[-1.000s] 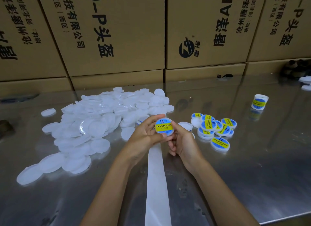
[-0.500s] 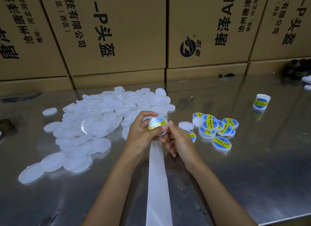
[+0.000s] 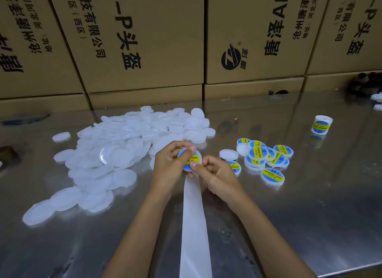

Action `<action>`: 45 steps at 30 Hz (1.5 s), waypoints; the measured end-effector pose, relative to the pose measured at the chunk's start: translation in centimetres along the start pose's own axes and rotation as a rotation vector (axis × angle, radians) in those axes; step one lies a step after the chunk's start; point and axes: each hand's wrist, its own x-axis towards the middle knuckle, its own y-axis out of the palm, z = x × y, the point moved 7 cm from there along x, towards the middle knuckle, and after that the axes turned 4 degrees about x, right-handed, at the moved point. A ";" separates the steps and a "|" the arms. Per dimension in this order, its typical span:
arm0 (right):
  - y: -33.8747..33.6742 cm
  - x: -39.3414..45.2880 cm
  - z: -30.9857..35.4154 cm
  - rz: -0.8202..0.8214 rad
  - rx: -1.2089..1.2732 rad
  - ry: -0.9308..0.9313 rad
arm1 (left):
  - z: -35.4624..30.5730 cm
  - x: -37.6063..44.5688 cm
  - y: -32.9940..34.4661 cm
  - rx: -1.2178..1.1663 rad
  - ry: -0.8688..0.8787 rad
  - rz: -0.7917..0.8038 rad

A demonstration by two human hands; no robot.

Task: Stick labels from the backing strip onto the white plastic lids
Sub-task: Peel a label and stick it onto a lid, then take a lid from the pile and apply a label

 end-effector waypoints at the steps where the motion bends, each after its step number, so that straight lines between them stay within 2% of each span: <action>1: -0.1 0.1 -0.2 -0.004 0.005 0.024 | -0.1 -0.1 0.2 0.014 0.007 0.017; 5: 0.3 0.0 -0.4 0.031 0.010 0.068 | -0.5 -0.6 1.4 0.042 0.022 0.149; 7: -0.6 0.3 -0.6 -0.062 -0.012 0.109 | -0.6 -0.7 1.7 0.037 0.048 0.157; 9: -2.6 0.4 -1.4 -0.257 0.005 0.186 | -0.5 -0.5 1.0 0.051 0.066 0.065; 11: -4.3 0.5 -2.3 -0.390 0.195 0.244 | -0.5 -0.2 -0.3 0.029 0.071 -0.062; 14: -5.9 0.6 -3.1 -0.494 0.464 0.328 | -0.4 0.3 -2.6 0.071 0.079 -0.271; 17: -6.6 0.6 -3.8 -0.533 0.699 0.396 | 0.5 0.5 -4.8 0.170 0.026 -0.455; 21: -7.2 0.4 -4.1 -0.539 0.844 0.422 | 1.8 1.1 -5.3 0.307 -0.046 -0.463; 25: -7.1 0.3 -3.7 -0.498 0.816 0.402 | 1.9 1.4 -4.4 0.384 -0.003 -0.406; 28: -7.0 0.7 -3.1 -0.454 0.696 0.329 | 2.0 1.5 -4.4 0.423 0.014 -0.403; 30: -7.1 1.1 -2.5 -0.458 0.504 0.241 | 2.1 1.6 -4.5 0.458 0.018 -0.403; 33: -6.6 1.1 -0.6 -0.435 -0.138 -0.041 | 2.3 1.7 -4.5 0.489 0.022 -0.397; 35: -4.9 1.2 -0.3 -0.313 -0.609 -0.216 | 2.4 1.7 -4.6 0.500 0.019 -0.394; 36: -4.3 1.5 -1.0 -0.235 -0.795 -0.221 | 2.4 1.7 -4.6 0.506 0.021 -0.394; 38: -4.1 2.2 -2.8 -0.120 -1.014 -0.112 | 2.4 1.7 -4.5 0.531 0.028 -0.392; 41: -4.3 2.8 -4.2 -0.045 -1.071 0.040 | 2.4 1.8 -4.3 0.610 0.035 -0.358; 45: -4.5 3.3 -5.1 0.018 -1.123 0.116 | 2.7 1.8 -3.8 0.690 0.016 -0.270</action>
